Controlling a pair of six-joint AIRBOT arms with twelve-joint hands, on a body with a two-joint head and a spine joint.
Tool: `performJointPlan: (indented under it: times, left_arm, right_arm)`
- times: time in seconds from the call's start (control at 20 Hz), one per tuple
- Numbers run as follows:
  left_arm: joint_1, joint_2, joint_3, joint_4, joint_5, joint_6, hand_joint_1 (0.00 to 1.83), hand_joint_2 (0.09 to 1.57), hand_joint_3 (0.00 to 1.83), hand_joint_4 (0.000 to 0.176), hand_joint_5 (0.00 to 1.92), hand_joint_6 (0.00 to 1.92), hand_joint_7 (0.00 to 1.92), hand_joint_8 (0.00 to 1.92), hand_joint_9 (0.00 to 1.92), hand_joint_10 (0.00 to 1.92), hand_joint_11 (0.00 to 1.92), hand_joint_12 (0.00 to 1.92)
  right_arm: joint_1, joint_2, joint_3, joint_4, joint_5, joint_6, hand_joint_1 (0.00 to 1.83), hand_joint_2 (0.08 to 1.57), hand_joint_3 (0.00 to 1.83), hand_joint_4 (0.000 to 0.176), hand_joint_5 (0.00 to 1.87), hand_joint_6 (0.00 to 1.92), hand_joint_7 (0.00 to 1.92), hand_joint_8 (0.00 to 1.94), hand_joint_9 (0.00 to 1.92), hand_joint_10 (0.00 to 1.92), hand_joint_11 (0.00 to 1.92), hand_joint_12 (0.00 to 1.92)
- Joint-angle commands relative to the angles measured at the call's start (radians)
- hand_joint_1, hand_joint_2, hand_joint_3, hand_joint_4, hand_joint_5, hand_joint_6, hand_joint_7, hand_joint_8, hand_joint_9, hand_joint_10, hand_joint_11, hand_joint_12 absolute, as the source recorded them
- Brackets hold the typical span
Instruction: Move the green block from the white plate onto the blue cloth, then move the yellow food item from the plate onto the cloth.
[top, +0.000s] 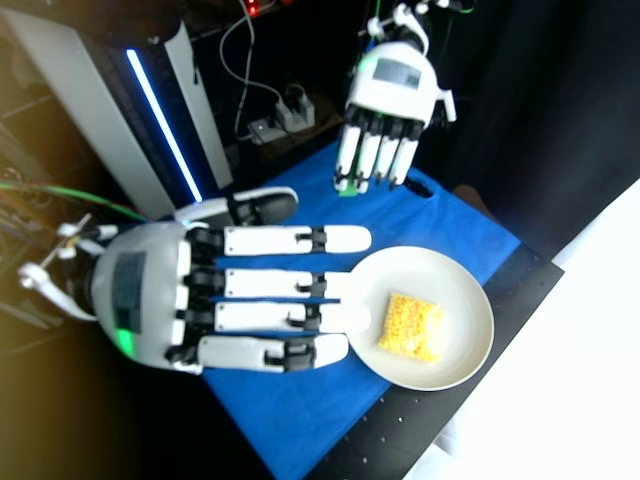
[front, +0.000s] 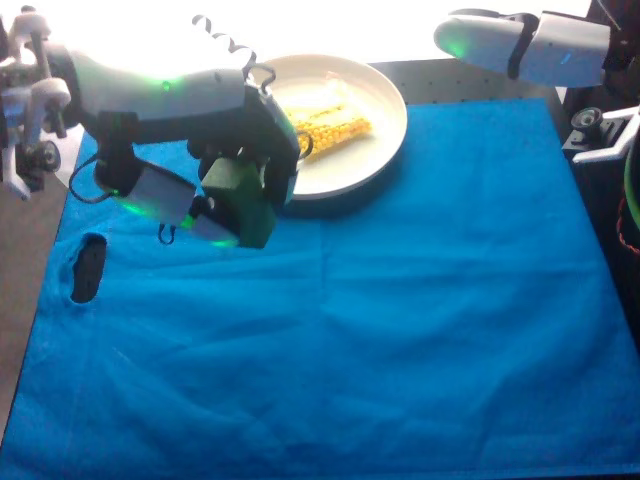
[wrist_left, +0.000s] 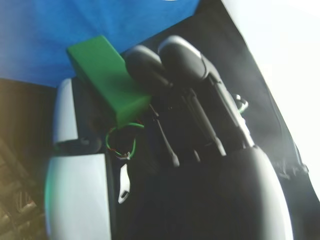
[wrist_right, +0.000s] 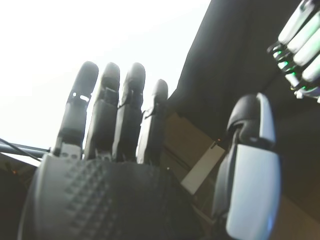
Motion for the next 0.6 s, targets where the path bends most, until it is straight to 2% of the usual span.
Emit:
performJointPlan:
  times: [0.0,0.05,0.1,0.15,0.2,0.25,0.3,0.35,0.4,0.45,0.5,0.55]
  left_arm:
    - [-0.008,0.003,0.003,0.003,-0.028,-0.048,1.19,1.05,0.0,0.0,1.12,0.71,1.15,0.78,1.12,1.24,0.94,1.63]
    - [-0.007,0.001,0.003,0.038,-0.022,-0.072,1.26,1.06,0.0,0.0,1.13,0.51,1.13,0.96,1.12,1.12,0.93,1.56]
    - [-0.005,-0.001,0.003,0.055,-0.019,-0.084,1.17,1.05,0.0,0.0,1.14,0.65,1.15,0.64,1.13,1.01,0.93,1.47]
    - [-0.001,-0.002,0.003,0.058,-0.018,-0.086,1.17,1.05,0.0,0.0,1.14,0.65,1.15,0.64,1.13,1.01,0.93,1.47]
    - [0.009,-0.005,0.003,0.061,-0.015,-0.086,1.16,1.05,0.0,0.0,1.13,0.7,1.16,0.8,1.11,1.3,0.95,1.64]
    - [0.019,-0.011,0.003,0.072,-0.013,-0.093,1.18,1.05,0.0,0.0,1.14,0.69,1.15,0.81,1.12,1.32,0.99,1.66]
    - [0.022,-0.015,0.005,0.084,-0.012,-0.104,1.26,1.06,0.0,0.0,1.08,0.78,1.1,0.85,1.12,1.15,0.95,1.52]
    - [0.028,-0.024,0.011,0.094,-0.011,-0.119,1.26,1.06,0.0,0.0,1.08,0.78,1.1,0.85,1.12,1.15,0.95,1.52]
    - [0.038,-0.032,0.018,0.093,-0.012,-0.126,1.29,1.06,0.0,0.0,1.09,0.57,1.15,0.93,1.2,0.85,1.02,1.29]
    - [0.044,-0.035,0.021,0.093,-0.012,-0.129,1.29,1.06,0.0,0.0,1.13,0.47,1.13,0.98,1.2,1.02,1.02,1.51]
    - [0.054,-0.039,0.024,0.094,-0.008,-0.131,1.28,1.06,0.0,0.0,1.1,0.69,1.11,0.89,1.2,1.33,1.09,1.73]
    - [0.063,-0.041,0.026,0.094,-0.003,-0.131,1.28,1.07,0.0,0.0,1.1,0.55,1.1,1.03,1.17,1.26,1.06,1.65]
  right_arm:
    - [0.008,-0.004,-0.001,0.01,0.113,0.008,0.69,0.89,0.0,0.021,0.6,0.01,0.66,0.0,0.54,0.01,0.17,1.04]
    - [0.008,-0.004,-0.001,0.01,0.113,0.008,0.69,0.9,0.0,0.011,0.61,0.01,0.67,0.0,0.56,0.01,0.2,1.05]
    - [0.008,-0.005,-0.001,0.01,0.113,0.008,0.66,0.91,0.0,0.018,0.59,0.0,0.64,0.0,0.56,0.01,0.19,1.05]
    - [0.008,-0.005,-0.001,0.01,0.113,0.008,0.66,0.91,0.0,0.018,0.59,0.0,0.64,0.0,0.56,0.01,0.19,1.05]
    - [0.008,-0.006,-0.001,0.01,0.113,0.008,0.65,0.91,0.0,0.032,0.59,0.0,0.61,0.0,0.55,0.0,0.17,1.09]
    - [0.008,-0.007,0.0,0.01,0.112,0.008,0.64,0.96,0.01,0.04,0.58,0.0,0.6,0.0,0.52,0.0,0.12,1.13]
    - [0.008,-0.007,0.0,0.01,0.112,0.008,0.62,0.96,0.0,0.049,0.58,0.0,0.6,0.0,0.52,0.0,0.12,1.13]
    - [0.008,-0.007,-0.001,0.01,0.112,0.008,0.62,0.96,0.0,0.049,0.58,0.0,0.6,0.0,0.52,0.0,0.12,1.13]
    - [0.008,-0.007,-0.001,0.01,0.112,0.008,0.61,0.96,0.0,0.035,0.57,0.0,0.6,0.0,0.51,0.0,0.12,1.13]
    - [0.008,-0.007,-0.001,0.01,0.112,0.008,0.59,0.96,0.0,0.051,0.57,0.0,0.59,0.0,0.51,0.0,0.12,1.13]
    - [0.008,-0.008,-0.001,0.01,0.112,0.008,0.59,0.96,0.0,0.057,0.57,0.0,0.59,0.0,0.51,0.0,0.12,1.14]
    - [0.008,-0.009,-0.001,0.009,0.112,0.008,0.58,0.96,0.0,0.058,0.56,0.0,0.57,0.0,0.51,0.0,0.11,1.13]
